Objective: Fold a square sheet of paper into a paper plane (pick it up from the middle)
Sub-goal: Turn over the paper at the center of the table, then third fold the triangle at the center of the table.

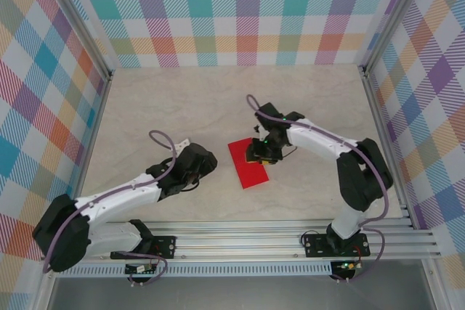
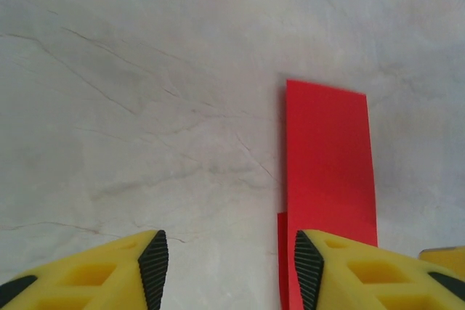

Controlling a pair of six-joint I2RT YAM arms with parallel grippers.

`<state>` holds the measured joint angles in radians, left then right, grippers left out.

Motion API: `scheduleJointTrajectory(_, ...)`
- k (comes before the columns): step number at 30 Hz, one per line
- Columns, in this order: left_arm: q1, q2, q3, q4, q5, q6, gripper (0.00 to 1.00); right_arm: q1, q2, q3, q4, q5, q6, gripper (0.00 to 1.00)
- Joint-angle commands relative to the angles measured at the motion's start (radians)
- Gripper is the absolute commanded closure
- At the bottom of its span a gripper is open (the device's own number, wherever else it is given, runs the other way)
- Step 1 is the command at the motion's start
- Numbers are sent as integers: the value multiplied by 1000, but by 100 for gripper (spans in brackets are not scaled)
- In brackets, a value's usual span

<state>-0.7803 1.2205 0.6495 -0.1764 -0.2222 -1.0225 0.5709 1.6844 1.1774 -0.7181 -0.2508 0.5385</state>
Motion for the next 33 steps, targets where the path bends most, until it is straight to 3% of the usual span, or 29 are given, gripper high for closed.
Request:
scheduleJointTrajectory(1,-6,102,73,112,155,59,52,-83,-32,-107,75,-94,-20,56)
scheduleJointTrajectory(5,-28,235,142,130,213,75,57,-156,-48,-197,142,-186,-32,55)
scheduleJointTrajectory(15,-36,422,265,146,264,102,67,-169,7,-230,249,-309,-45,52)
scheduleJointTrajectory(33,-37,548,294,128,252,104,75,-182,150,-135,264,-419,-130,52)
